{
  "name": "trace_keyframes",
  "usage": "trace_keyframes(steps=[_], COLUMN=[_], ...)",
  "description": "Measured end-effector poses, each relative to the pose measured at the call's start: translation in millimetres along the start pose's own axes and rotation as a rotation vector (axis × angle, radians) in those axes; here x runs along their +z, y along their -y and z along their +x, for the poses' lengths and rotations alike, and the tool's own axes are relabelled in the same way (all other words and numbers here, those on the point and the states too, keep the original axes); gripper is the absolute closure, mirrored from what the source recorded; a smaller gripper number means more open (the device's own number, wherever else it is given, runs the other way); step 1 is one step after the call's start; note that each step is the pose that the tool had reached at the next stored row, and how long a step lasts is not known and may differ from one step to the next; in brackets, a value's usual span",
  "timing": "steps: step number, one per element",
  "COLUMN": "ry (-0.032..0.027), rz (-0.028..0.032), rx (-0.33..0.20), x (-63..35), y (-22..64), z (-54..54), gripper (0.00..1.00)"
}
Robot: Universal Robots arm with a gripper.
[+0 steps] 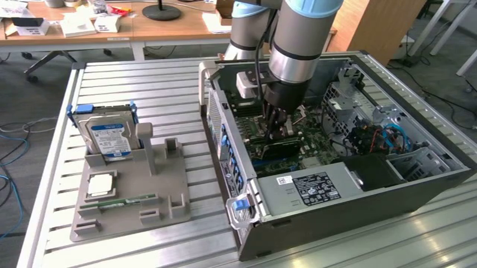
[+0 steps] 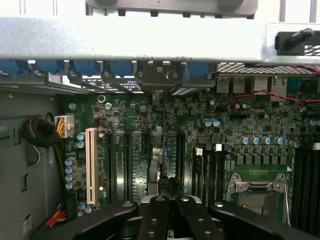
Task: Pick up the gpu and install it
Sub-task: 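Press down on the gpu until it lock into place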
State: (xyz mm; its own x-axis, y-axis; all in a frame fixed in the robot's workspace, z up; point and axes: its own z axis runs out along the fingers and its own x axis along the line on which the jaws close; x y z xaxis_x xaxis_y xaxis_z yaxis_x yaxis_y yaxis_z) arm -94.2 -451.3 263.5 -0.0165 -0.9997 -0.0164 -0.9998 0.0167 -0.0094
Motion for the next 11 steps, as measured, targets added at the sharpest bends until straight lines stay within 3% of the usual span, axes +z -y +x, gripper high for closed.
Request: trace_keyframes(steps=[11], ry=[0.0002], rz=[-0.0001], rx=[0.000], x=[0.5], y=[-0.6], z=[0.0], gripper=[0.89])
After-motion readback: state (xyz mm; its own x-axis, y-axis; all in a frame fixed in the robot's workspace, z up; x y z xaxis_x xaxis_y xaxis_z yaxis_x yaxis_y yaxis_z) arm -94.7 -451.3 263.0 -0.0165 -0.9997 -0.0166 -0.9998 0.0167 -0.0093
